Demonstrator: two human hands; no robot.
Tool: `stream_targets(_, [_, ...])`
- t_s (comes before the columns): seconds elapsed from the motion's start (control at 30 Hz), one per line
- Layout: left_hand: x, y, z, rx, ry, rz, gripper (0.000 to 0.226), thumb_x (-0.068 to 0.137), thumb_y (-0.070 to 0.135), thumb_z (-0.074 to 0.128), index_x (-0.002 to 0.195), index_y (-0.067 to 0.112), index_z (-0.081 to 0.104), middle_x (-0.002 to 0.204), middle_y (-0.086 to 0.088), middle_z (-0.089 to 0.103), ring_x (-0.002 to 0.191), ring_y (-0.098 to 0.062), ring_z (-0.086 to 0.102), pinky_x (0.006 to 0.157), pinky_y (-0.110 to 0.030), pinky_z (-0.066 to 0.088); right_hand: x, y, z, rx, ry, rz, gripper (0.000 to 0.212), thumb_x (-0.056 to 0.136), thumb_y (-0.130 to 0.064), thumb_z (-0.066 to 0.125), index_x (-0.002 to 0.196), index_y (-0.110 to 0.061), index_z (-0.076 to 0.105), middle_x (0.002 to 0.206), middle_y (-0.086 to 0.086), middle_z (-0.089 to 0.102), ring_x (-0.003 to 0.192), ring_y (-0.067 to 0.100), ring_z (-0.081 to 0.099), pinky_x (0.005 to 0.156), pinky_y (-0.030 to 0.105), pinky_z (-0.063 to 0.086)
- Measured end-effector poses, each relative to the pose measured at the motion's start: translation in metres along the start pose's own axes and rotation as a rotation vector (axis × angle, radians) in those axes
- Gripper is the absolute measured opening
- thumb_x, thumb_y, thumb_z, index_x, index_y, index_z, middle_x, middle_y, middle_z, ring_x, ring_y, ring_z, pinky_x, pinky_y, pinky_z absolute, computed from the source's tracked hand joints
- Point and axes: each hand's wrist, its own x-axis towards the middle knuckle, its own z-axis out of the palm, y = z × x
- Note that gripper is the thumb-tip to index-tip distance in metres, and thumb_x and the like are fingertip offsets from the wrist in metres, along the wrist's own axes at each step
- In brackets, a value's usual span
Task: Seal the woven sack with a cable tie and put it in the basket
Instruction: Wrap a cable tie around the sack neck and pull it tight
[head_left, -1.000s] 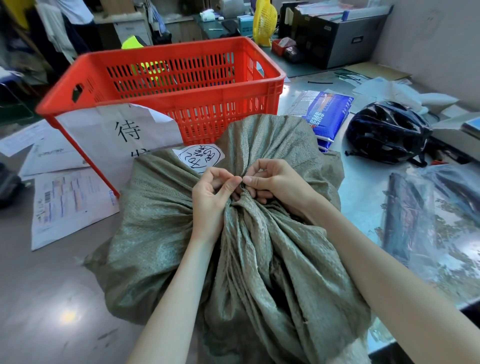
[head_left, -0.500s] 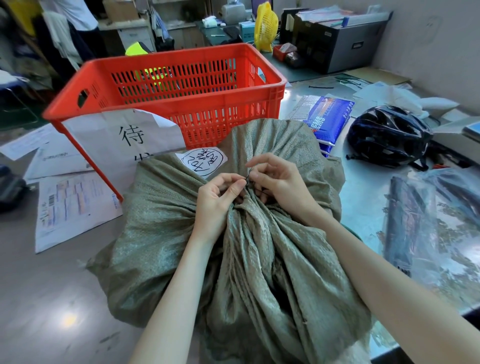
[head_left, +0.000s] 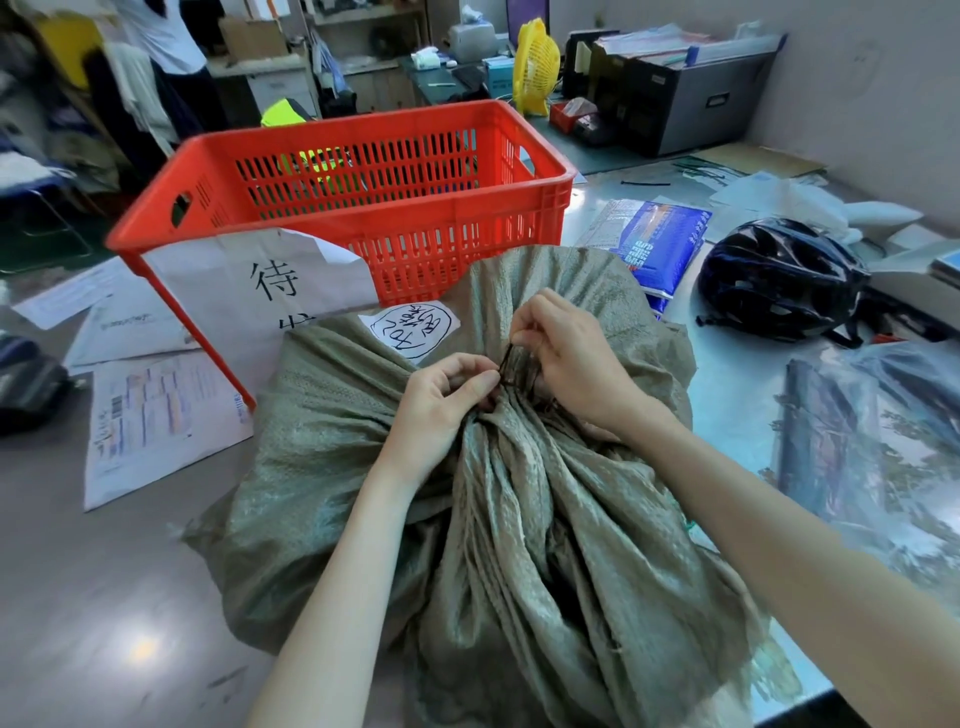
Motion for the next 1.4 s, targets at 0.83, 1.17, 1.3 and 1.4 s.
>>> stream_targets(0.83, [-0.016,0.03,0.033,0.141,0.01,0.176,0.012,0.08,0.027,0.071,0.09,0.031,0.067,0.075,0.013,0.062,0.069,-0.005,0.05,0.07,-0.014,0.041,-0.007,-0.044,-0.044,0.858,0.044,0.298,0.025,0.096,0.005,0.039,0.078,-0.011,0.044,0.053,0.0,0.052,0.039,0.007,0.033,0.038,0.016,0.026])
stream_targets(1.17, [-0.019,0.034,0.042,0.134,0.061,0.213,0.016,0.085,0.01,0.068,0.082,0.025,0.065,0.058,0.018,0.054,0.058,-0.003,0.04,0.059,-0.012,0.035,-0.008,-0.05,-0.047,0.812,0.063,0.34,0.026,0.094,0.01,0.04,0.077,-0.009,0.045,0.052,0.002,0.05,0.039,0.001,0.034,0.04,0.012,0.027])
stream_targets(1.3, [-0.014,0.041,0.041,0.249,0.004,0.252,0.016,0.085,0.013,0.065,0.078,0.026,0.059,0.061,0.013,0.048,0.058,-0.002,0.04,0.059,-0.014,0.033,-0.006,-0.054,-0.047,0.822,0.194,0.424,0.03,0.094,0.007,0.041,0.073,-0.014,0.046,0.047,-0.009,0.048,0.042,0.004,0.034,0.04,0.014,0.025])
stream_targets(1.4, [-0.015,0.039,0.034,0.356,-0.04,0.312,0.015,0.084,0.01,0.065,0.075,0.018,0.055,0.073,0.006,0.05,0.065,-0.005,0.045,0.067,-0.015,0.036,-0.001,-0.054,-0.06,0.846,0.315,0.463,0.029,0.094,0.004,0.043,0.072,-0.014,0.047,0.048,-0.007,0.047,0.041,0.005,0.033,0.04,0.017,0.023])
